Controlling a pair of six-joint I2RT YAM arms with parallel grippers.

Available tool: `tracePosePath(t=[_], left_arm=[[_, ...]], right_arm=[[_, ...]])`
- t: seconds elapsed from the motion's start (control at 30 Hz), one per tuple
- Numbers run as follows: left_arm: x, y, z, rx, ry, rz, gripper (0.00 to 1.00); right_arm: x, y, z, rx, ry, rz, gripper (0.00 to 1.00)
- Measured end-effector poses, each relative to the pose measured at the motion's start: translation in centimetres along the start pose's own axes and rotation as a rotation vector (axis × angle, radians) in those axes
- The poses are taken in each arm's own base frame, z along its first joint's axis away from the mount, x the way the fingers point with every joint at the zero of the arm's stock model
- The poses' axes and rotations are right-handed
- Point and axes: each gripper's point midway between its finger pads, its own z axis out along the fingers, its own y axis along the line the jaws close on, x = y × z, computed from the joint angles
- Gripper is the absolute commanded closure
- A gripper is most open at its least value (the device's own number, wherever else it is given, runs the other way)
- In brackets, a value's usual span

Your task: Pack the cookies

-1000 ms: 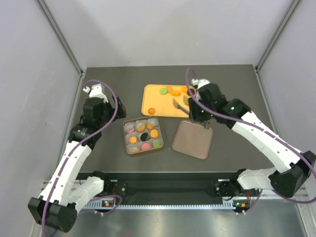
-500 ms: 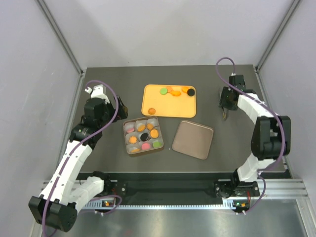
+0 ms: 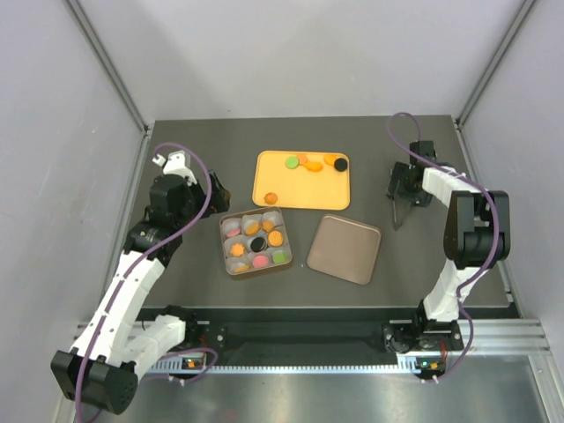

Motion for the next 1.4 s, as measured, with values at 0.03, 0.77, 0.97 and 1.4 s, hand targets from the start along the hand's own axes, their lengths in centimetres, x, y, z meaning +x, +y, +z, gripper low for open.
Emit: tracePosePath(t=[0.03, 0.77, 0.97, 1.4], left_arm=[[0.0, 0.0, 0.0, 0.001, 0.001, 0.0, 0.01], [0.4, -0.5, 0.0, 0.029, 0.014, -0.003, 0.01], [1.0, -1.4, 0.1, 0.079, 0.048, -0.025, 0.01], [3.2, -2.1, 0.4, 0.13, 0.118, -0.075, 0.01]], right_arm=[[0.0, 0.0, 0.0, 0.0, 0.0, 0.0, 0.18], [12.8, 8.7, -12.4, -0.23, -0.162, -0.163, 0.35], [18.3, 4.9, -10.0, -0.113, -0.081, -0.122, 0.39], [18.0, 4.2, -8.9, -0.054, -0.116, -0.062, 0.46]])
